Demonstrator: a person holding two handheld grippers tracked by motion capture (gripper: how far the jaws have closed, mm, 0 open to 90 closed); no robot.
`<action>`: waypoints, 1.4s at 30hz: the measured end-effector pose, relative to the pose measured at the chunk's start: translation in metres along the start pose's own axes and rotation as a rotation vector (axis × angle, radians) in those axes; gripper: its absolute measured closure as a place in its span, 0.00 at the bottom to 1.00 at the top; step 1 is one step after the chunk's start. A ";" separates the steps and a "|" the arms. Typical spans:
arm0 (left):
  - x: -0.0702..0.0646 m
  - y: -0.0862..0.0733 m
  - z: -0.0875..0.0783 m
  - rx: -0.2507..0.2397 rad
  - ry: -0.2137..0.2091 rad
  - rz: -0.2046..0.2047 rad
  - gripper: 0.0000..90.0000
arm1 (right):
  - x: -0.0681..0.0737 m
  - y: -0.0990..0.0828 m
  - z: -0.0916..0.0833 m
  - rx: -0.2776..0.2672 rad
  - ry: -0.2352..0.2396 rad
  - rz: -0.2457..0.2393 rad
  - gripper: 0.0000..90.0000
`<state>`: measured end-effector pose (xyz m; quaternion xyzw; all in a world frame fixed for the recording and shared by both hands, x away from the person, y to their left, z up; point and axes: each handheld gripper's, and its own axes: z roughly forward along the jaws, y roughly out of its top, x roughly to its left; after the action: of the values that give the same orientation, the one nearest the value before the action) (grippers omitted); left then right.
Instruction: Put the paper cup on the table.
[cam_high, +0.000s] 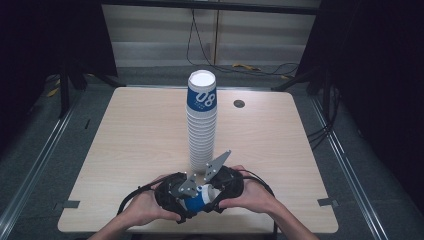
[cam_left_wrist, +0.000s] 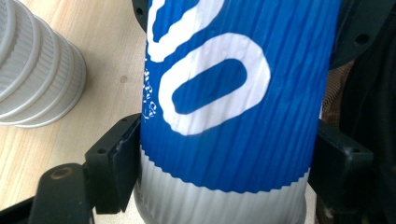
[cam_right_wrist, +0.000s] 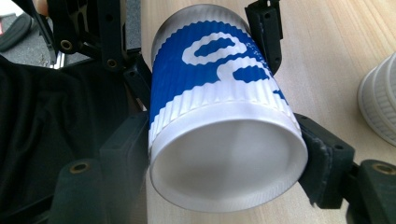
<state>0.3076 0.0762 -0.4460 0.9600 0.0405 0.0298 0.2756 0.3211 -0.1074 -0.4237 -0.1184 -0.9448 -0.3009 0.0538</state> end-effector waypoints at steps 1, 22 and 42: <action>0.000 0.000 0.000 -0.001 -0.010 -0.001 0.23 | 0.000 0.000 0.000 0.000 0.000 0.000 0.31; 0.000 -0.004 -0.006 -0.118 0.039 -0.026 0.21 | -0.006 -0.006 -0.008 -0.001 -0.008 -0.037 0.33; 0.016 -0.018 -0.031 -0.423 -0.008 -0.196 0.22 | -0.010 -0.027 -0.022 -0.091 -0.106 0.053 0.32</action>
<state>0.3195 0.1089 -0.4289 0.8725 0.1255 0.0070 0.4722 0.3241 -0.1436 -0.4228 -0.1616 -0.9282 -0.3351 0.0065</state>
